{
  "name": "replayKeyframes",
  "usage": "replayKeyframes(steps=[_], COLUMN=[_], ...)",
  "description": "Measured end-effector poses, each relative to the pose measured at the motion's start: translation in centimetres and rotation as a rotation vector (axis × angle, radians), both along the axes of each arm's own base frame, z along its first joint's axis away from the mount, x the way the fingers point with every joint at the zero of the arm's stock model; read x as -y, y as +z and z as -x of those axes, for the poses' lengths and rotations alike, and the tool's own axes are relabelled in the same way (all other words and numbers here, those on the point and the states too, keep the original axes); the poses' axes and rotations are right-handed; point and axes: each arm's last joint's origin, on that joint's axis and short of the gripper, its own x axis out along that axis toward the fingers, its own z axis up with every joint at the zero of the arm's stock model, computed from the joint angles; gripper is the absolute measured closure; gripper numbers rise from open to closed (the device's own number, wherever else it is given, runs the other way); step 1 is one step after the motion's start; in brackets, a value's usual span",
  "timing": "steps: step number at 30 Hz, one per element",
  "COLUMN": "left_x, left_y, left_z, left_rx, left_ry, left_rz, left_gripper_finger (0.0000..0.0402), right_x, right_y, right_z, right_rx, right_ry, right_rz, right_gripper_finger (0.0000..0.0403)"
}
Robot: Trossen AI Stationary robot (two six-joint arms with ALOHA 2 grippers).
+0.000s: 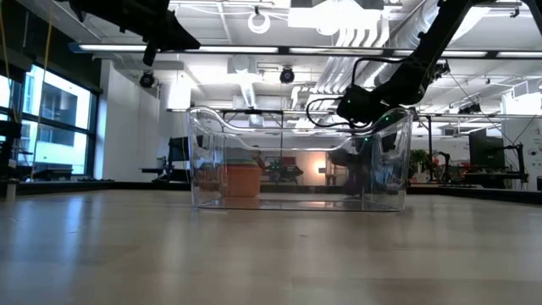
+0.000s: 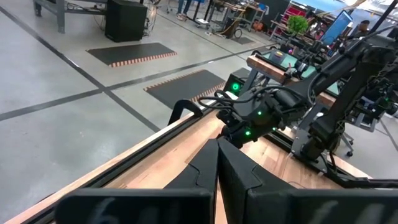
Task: Nest measuring cups in basket
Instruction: Stack the violet measuring cup on top of the light blue measuring cup
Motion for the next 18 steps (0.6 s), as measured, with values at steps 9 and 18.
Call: replayKeyframes(steps=[9,18], left_x=[0.0,0.0], left_y=[0.0,0.0], left_z=[0.0,0.0], left_rx=[0.0,0.0], left_ry=[0.0,-0.001], left_rz=[0.0,0.0], left_gripper_finger=[0.0401,0.0401], right_x=[-0.3,-1.0], right_y=[0.4,3.7], right_z=[0.1,0.4], right_rx=[0.003,0.084], right_ry=[0.047,0.105], right_rz=[-0.021,0.019], right_gripper_finger=[0.0388,0.04])
